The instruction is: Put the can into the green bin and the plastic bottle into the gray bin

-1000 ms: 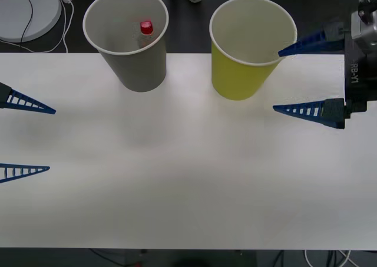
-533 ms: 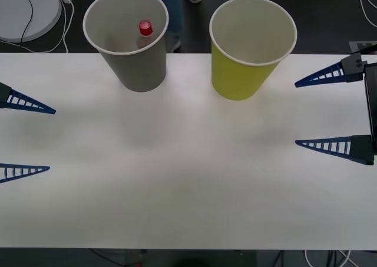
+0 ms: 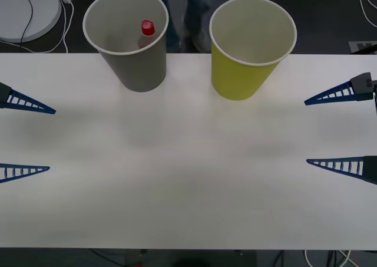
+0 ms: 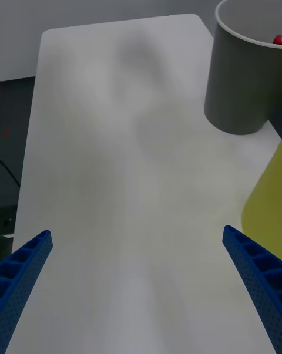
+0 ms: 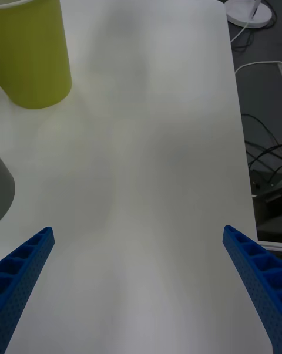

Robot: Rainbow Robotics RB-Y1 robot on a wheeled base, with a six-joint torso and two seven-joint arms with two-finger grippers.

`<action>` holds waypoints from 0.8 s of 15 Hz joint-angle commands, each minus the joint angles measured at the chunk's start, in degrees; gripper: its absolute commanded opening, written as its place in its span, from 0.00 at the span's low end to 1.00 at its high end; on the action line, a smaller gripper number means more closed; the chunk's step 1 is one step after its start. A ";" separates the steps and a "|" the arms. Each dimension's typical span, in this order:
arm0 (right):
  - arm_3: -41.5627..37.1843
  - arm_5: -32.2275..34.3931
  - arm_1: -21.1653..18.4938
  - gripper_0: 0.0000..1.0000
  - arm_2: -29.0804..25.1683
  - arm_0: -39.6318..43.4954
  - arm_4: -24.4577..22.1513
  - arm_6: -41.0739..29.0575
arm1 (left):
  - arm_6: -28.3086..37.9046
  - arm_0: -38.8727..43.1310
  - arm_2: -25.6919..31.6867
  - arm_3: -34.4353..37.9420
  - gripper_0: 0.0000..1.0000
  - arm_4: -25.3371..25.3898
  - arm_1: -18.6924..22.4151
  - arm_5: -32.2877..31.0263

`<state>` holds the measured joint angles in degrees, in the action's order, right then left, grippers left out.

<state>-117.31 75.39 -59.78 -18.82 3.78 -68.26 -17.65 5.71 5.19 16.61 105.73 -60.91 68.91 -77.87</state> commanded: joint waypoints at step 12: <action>2.44 6.44 1.60 1.00 -1.57 1.50 1.02 3.24 | 0.00 0.00 0.00 0.00 1.00 0.00 0.00 0.00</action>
<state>-114.90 81.86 -58.16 -20.40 5.26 -67.23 -14.37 5.71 5.19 16.61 105.73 -60.91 68.91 -77.87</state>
